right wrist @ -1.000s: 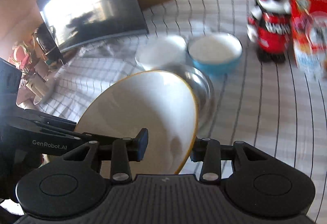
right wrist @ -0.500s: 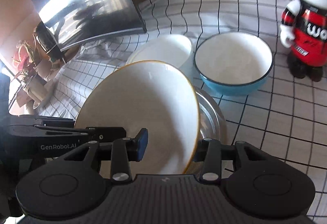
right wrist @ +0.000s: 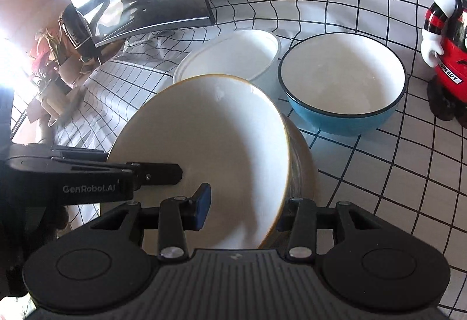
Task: Organize plates and bowls
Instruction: 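Lower the yellow-rimmed bowl with both grippers into the steel bowl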
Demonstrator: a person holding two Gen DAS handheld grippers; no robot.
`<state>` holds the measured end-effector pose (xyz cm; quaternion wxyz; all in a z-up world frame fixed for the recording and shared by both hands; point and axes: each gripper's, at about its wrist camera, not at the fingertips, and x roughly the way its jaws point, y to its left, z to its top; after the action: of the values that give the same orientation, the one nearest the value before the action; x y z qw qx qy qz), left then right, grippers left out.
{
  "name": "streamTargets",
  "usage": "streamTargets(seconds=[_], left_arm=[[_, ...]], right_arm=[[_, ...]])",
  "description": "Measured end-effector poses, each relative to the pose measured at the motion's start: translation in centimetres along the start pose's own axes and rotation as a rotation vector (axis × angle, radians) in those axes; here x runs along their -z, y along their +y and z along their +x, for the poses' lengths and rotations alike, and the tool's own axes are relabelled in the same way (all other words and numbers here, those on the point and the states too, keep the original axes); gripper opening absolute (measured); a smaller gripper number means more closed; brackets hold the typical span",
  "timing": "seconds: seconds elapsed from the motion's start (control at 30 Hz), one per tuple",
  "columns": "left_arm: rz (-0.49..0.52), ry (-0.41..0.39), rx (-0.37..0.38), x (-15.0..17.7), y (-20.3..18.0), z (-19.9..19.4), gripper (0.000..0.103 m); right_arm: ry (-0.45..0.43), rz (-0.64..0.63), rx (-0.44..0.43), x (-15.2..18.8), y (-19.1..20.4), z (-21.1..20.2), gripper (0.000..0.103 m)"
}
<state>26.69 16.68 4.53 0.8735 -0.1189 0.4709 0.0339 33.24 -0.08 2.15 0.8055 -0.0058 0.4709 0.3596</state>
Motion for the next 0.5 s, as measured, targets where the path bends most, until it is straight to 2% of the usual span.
streamTargets(seconds=[0.17,0.3,0.5], left_arm=[[0.03,0.061,0.068,-1.0,0.9,0.5,0.024],[0.017,0.072,0.104,-1.0,1.8,0.1,0.02],[0.022,0.063,0.15,-0.5,2.4,-0.5,0.018]], right_arm=[[0.012,0.042,0.014,-0.2,0.1,-0.1,0.042],[0.01,0.07,0.051,-0.2,0.5,-0.2,0.042],[0.001,0.021,0.138,0.4,2.0,-0.1,0.042]])
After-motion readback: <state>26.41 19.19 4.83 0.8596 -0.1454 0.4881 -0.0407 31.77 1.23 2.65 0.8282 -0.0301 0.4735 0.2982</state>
